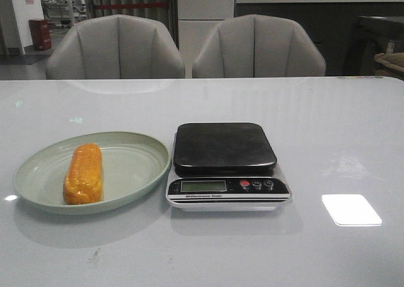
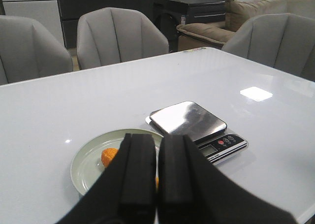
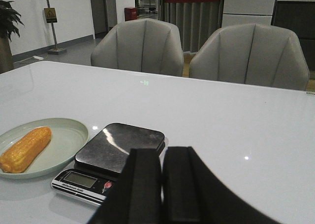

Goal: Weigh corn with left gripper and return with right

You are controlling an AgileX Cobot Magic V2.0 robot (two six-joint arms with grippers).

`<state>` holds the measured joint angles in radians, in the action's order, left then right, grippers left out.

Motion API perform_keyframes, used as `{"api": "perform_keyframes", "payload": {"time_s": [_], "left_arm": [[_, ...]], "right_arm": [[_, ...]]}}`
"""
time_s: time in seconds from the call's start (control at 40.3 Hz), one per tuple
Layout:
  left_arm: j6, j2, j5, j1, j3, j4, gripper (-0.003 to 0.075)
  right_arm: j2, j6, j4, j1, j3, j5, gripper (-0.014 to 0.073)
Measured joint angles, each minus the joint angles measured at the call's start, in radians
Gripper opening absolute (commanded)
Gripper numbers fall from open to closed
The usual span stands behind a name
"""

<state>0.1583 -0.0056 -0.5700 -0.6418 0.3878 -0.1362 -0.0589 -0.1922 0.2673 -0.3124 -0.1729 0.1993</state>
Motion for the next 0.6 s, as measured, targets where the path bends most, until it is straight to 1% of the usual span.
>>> {"api": "perform_keyframes", "payload": {"time_s": [0.471, 0.595], "left_arm": [[0.000, 0.000, 0.000, 0.002, -0.002, 0.000, 0.0132], [0.000, 0.000, 0.006, 0.045, -0.026, 0.000, 0.0132]], "right_arm": [[0.000, 0.000, 0.000, 0.000, 0.000, 0.002, 0.0165], [0.000, 0.000, 0.000, 0.000, 0.000, 0.002, 0.0165]]}}
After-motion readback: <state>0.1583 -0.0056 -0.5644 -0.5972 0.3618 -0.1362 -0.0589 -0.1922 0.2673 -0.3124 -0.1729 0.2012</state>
